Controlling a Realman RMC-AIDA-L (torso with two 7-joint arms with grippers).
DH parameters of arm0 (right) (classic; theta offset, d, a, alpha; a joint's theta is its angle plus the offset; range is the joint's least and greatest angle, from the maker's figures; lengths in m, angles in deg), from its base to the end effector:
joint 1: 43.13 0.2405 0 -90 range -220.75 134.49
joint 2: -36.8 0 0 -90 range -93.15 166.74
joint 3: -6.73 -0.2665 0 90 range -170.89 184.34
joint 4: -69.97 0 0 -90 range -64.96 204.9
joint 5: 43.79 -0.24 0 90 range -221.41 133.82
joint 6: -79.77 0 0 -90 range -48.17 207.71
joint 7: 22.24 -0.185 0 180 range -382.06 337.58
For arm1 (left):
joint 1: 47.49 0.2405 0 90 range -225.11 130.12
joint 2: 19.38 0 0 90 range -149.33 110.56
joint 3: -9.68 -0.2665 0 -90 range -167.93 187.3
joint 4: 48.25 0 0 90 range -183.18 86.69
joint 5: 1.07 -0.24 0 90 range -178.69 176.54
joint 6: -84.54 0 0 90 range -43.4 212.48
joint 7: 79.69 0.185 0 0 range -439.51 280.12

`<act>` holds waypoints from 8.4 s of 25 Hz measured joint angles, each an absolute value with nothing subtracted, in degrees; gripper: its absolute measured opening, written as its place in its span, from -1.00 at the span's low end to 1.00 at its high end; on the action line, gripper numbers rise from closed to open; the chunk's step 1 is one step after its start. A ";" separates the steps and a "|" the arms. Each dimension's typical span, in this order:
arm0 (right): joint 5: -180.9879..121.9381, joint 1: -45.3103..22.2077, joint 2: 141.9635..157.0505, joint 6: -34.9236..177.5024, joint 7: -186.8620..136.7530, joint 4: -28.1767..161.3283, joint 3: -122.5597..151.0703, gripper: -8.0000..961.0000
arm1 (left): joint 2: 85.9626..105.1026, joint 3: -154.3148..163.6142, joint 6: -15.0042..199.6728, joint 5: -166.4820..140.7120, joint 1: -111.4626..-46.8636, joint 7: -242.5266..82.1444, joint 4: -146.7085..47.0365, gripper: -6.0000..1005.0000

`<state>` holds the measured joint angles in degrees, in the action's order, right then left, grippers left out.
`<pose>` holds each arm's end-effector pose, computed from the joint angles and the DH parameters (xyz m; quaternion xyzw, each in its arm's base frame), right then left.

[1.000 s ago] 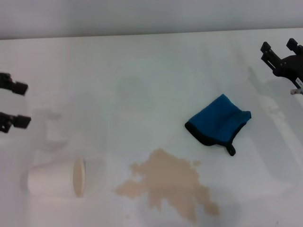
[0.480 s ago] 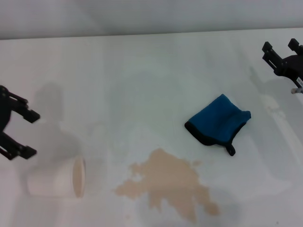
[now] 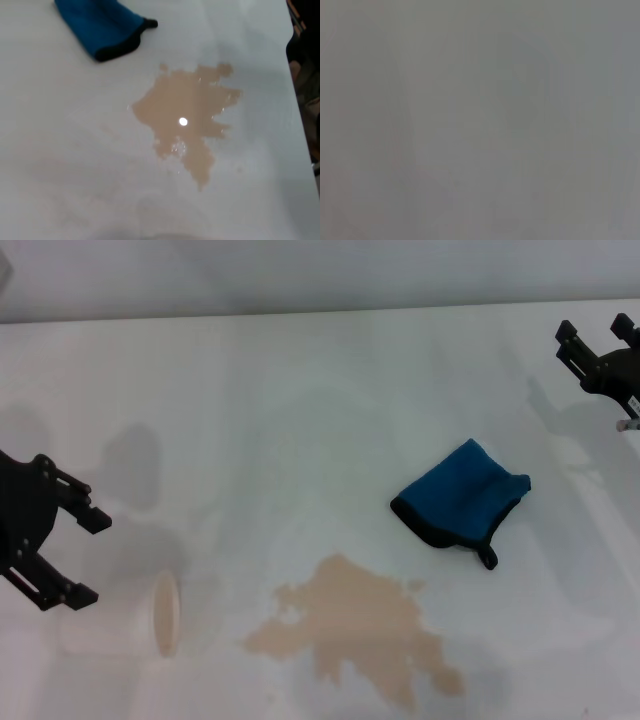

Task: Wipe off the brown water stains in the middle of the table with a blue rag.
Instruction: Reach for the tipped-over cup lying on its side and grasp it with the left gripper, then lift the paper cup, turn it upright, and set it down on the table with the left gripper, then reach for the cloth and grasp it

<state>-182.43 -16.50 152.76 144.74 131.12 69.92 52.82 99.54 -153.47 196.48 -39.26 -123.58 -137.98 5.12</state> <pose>0.3978 0.3870 -0.0086 -0.6911 0.3107 0.2975 0.5807 -0.2175 0.3877 0.0305 0.9829 0.0455 -0.1571 0.0849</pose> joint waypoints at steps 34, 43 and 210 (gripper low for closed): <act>-184.34 -16.48 152.90 144.09 131.13 69.91 52.78 0.69 | 99.72 -153.44 175.95 -51.08 -123.03 -147.21 -20.83 0.75; -184.33 -16.66 152.81 144.30 131.13 69.88 52.78 0.69 | 99.69 -153.44 174.05 -52.20 -122.48 -148.76 -23.71 0.75; -78.54 -9.56 151.66 174.58 28.33 -7.11 67.39 0.62 | 99.79 -151.83 160.72 64.58 -54.92 -92.97 -65.88 0.78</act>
